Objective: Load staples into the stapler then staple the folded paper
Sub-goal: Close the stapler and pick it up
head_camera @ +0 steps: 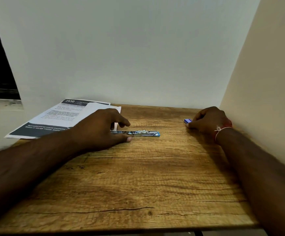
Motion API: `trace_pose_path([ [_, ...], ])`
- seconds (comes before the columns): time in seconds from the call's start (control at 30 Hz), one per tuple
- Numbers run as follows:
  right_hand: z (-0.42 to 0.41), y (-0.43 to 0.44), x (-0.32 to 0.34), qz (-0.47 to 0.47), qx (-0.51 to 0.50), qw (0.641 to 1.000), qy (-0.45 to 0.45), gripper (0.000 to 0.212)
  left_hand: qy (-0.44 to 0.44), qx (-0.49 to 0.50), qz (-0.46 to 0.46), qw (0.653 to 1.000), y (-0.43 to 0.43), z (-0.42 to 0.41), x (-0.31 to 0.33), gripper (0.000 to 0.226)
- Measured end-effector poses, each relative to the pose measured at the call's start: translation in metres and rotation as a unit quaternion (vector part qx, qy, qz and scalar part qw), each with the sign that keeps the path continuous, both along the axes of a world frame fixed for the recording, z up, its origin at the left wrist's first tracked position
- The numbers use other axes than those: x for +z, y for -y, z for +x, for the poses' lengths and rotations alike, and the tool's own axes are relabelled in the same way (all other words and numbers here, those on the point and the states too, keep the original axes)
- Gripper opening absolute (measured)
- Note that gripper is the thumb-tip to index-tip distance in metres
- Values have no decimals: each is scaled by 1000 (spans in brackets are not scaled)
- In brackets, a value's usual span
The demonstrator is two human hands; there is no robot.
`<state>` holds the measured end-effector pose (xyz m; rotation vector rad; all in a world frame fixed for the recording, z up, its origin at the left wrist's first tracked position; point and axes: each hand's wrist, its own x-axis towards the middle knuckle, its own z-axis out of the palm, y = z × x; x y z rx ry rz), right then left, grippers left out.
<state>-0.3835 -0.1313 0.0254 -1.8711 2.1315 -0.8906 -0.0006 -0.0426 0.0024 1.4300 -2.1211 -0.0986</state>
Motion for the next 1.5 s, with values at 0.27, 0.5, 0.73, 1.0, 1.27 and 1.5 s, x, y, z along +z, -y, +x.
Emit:
trace_pose_path([
  [0.27,28,-19,7,-81,159,976,125,15,13,22,25,999,3,9,2,60],
  [0.5,71,-44,-6,28,325,945,-3,43,55,28,92,994,2,23,25,40],
  [0.73,81,-45,-8,13,318,947,-51,11,70,4,75,995,5,27,28,23],
  [1.0,78,-40,-11,-46,333,942,12,12,-1,-27,21,999,3,18,32,13],
  [1.27,85,-48,-3,-53,385,877,283,27,-158,-39,-13,987,1,-4,17,27],
  [1.5,101,-61,-5,-70,407,856,311,36,-181,-52,-41,981,-5,-16,7,28],
])
